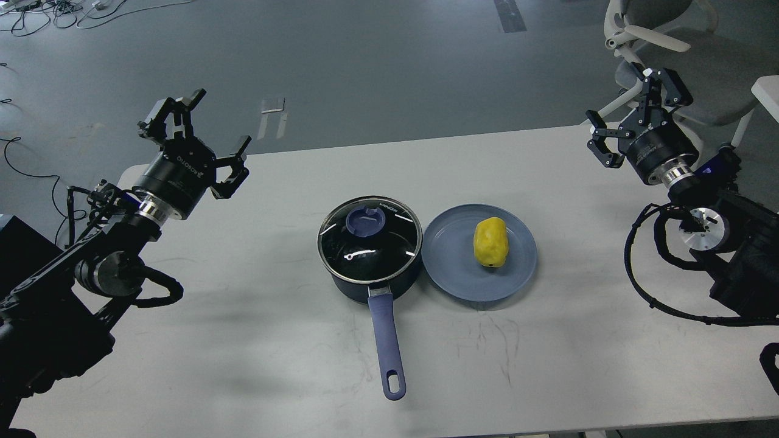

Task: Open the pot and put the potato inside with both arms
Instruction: 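Raise the left gripper and move it toward the pot lid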

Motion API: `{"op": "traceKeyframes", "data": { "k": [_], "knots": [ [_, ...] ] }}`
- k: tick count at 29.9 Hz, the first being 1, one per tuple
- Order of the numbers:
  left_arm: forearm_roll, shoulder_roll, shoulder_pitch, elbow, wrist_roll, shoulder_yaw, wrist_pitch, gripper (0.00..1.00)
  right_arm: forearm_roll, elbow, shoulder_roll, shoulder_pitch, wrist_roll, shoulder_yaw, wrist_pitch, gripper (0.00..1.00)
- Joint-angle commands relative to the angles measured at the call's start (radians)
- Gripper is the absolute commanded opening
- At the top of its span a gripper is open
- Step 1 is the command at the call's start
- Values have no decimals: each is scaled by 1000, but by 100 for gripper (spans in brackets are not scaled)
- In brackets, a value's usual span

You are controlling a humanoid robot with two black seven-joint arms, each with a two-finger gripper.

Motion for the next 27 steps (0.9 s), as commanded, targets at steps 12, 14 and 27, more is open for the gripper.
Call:
{"op": "traceKeyframes", "data": {
  "k": [12, 14, 27],
  "knots": [
    [3, 10, 12, 26, -1, 0, -20, 98, -1, 3, -5, 6, 0, -89, 0, 100],
    [5, 10, 0, 63, 7, 2, -24, 98, -1, 3, -5, 7, 2, -88, 0, 100],
    [517, 170, -173, -228, -33, -4, -38, 98, -1, 2, -13, -7, 0, -148, 0, 100]
  ]
}}
